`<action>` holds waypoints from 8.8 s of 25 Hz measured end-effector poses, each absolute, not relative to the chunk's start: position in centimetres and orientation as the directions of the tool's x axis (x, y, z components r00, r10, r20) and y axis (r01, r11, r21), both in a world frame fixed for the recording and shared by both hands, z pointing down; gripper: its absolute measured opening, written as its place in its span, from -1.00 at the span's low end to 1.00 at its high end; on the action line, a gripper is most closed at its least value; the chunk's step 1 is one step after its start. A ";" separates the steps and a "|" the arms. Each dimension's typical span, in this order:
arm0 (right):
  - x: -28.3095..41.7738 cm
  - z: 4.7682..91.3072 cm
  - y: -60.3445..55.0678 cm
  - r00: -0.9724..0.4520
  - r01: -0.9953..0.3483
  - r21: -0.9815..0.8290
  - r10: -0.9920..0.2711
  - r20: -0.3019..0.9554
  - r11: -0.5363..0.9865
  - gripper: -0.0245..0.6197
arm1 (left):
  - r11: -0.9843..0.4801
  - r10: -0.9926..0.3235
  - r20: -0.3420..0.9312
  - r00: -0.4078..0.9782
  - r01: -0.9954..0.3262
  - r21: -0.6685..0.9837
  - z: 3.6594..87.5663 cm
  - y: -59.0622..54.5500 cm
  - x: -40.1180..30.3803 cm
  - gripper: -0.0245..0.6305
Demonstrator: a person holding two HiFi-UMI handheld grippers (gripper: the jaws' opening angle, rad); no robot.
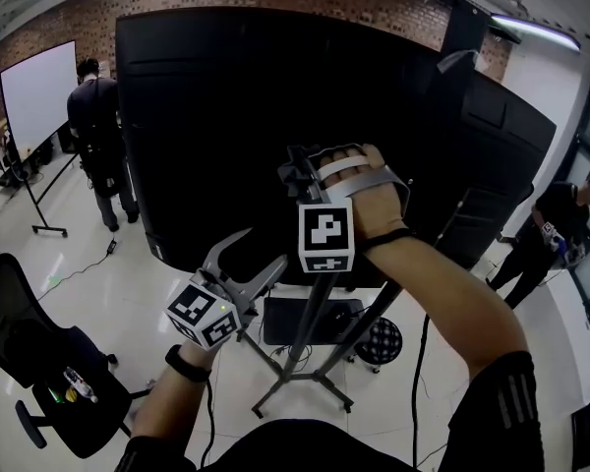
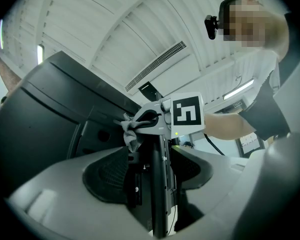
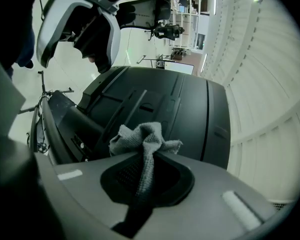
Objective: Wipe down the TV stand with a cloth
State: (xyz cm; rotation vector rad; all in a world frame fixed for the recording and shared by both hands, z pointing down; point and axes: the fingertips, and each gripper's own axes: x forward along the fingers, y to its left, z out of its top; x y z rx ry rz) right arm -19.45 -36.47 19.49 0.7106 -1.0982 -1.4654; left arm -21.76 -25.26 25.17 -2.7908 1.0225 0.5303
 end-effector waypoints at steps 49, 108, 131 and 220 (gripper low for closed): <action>-21.0 25.4 -31.1 -0.434 0.339 0.939 -0.876 0.210 0.057 -0.88 | -0.771 -0.623 -0.288 0.727 -0.632 0.071 29.6 -25.1 -20.1 -0.04; -8.7 26.8 -29.3 -0.748 -0.144 0.957 -0.661 0.062 0.253 -0.88 | -0.547 -0.836 -0.136 0.532 -0.829 0.113 34.5 -22.9 -10.4 -0.04; -10.1 45.0 -29.6 -0.636 -0.055 0.919 -0.723 0.270 0.391 -0.88 | -0.624 -0.771 -0.011 0.637 -0.751 0.216 47.2 -22.3 -11.1 -0.04; -4.4 58.0 -22.3 -0.558 -0.273 0.695 -0.698 0.449 0.665 -0.88 | -0.752 -0.603 0.128 0.788 -0.614 0.238 60.3 -17.4 -5.8 -0.01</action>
